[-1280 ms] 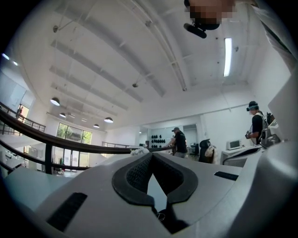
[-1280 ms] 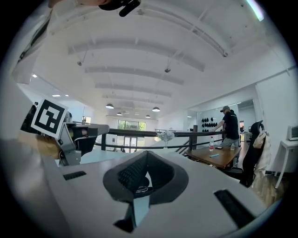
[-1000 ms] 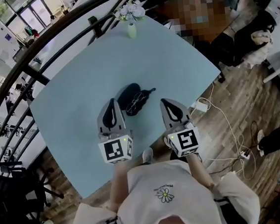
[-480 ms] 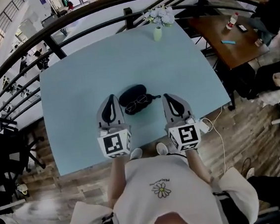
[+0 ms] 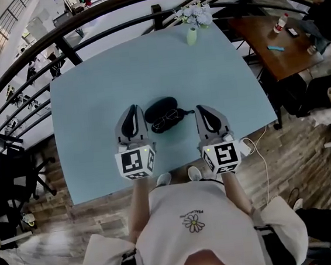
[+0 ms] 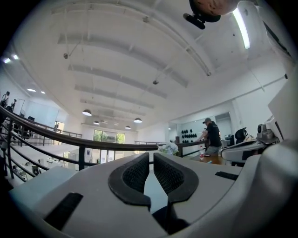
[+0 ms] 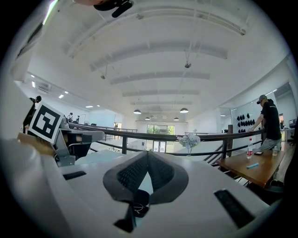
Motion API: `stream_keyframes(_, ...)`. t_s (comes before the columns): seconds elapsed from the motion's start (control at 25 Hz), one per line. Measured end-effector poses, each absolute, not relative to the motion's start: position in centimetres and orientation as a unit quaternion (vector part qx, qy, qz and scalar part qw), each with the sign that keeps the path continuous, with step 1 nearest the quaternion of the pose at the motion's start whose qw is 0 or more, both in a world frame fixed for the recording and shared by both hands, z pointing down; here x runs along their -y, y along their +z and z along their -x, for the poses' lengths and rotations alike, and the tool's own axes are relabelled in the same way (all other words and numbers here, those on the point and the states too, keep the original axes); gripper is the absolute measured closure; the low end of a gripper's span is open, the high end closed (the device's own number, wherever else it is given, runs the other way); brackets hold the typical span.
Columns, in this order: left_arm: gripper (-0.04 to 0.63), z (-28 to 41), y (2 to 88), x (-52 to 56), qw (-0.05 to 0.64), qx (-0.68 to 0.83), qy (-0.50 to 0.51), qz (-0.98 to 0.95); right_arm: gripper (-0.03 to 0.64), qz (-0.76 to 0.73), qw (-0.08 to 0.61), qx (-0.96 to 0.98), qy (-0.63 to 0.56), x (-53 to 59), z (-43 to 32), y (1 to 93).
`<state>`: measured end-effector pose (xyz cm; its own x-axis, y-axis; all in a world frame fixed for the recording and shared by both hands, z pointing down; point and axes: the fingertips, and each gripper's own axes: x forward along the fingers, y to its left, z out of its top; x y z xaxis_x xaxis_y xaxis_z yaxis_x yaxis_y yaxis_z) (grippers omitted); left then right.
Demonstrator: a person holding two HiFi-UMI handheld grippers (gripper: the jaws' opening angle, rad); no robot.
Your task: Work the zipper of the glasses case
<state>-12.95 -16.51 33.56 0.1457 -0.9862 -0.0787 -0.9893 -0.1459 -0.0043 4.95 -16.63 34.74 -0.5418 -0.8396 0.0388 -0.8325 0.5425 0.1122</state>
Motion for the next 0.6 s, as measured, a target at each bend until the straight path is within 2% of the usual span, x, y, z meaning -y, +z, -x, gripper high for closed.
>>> stream_keyframes(0.08,0.547,13.2,33.8,17.2,0.024,-0.642,0.023,0.766,0.609,-0.475,0.043,0.878,-0.039,16.6,-4.5,34.7)
stream_keyframes(0.2,0.447,13.5,35.3,19.1,0.0,-0.619,0.013,0.785,0.609,-0.474,0.043,0.879,-0.035,16.5,-4.0,34.9)
stream_keyframes(0.32,0.407,13.9,38.3,21.9,-0.05,-0.587,-0.006,0.808,0.609,-0.468,0.045,0.882,-0.032,16.4,-3.3,35.3)
stream_keyframes(0.44,0.402,13.8,42.7,25.1,-0.115,-0.548,-0.054,0.826,0.609,-0.462,0.058,0.884,-0.027,16.6,-2.7,36.5)
stream_keyframes(0.6,0.403,12.7,50.1,26.7,-0.189,-0.479,-0.167,0.841,0.609,-0.455,0.086,0.886,-0.012,16.3,-2.0,38.9)
